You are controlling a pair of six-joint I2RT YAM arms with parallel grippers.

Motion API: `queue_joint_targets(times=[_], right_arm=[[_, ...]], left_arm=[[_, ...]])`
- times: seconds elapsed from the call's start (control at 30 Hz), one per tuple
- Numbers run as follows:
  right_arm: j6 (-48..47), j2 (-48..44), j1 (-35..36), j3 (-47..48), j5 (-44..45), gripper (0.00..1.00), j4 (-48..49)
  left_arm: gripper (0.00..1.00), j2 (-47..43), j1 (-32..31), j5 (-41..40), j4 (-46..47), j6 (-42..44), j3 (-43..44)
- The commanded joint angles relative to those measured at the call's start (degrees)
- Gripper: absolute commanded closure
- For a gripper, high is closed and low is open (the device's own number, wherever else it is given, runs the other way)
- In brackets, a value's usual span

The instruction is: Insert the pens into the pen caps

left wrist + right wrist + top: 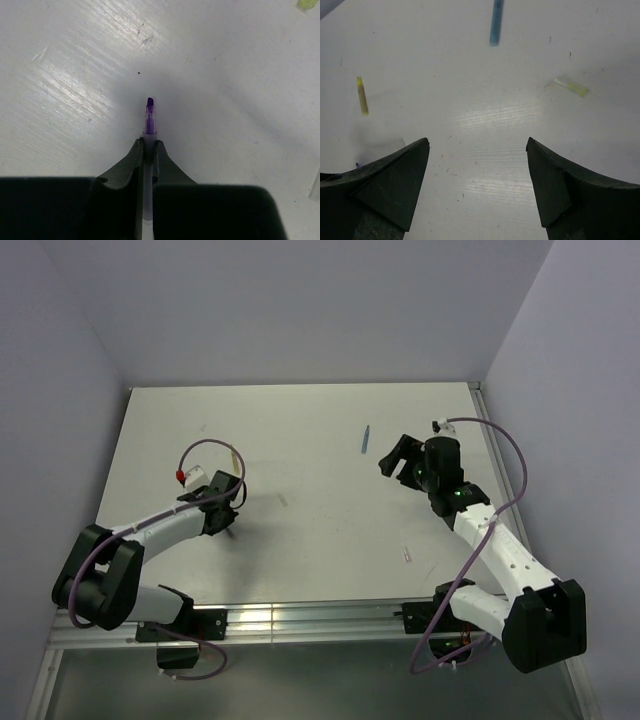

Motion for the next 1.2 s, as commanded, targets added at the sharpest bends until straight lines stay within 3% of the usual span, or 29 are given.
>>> queue_joint_targets(times=[0.0,0.3,0.67,0.97,1.17], right_arm=[[0.1,-1.6,0.3,0.1,2.1,0.14,-4.2],[6.5,-4.9,1.8,-4.2,5.3,0.2,-17.6],[16.9,-5.7,8.6,-10.5,7.0,0.32,-23.9],[19.7,-7.6,9.7,-7.7,16.5,0.34,-32.7],[18.7,-5.1,9.7,-5.9,17.2,0.36,-37.2]], left_arm=[[1.0,-0.8,-0.7,5.8,1.9,0.4,-1.6],[1.0,-4.8,-0.6,8.6,3.8,2.1,-1.7],[1.0,-8.3,-0.7,12.0,5.6,3.3,-1.9],[1.0,-10.0,-0.7,13.4,7.5,3.7,-3.0],[1.0,-11.0,-0.7,15.0,9.3,4.5,-3.6]])
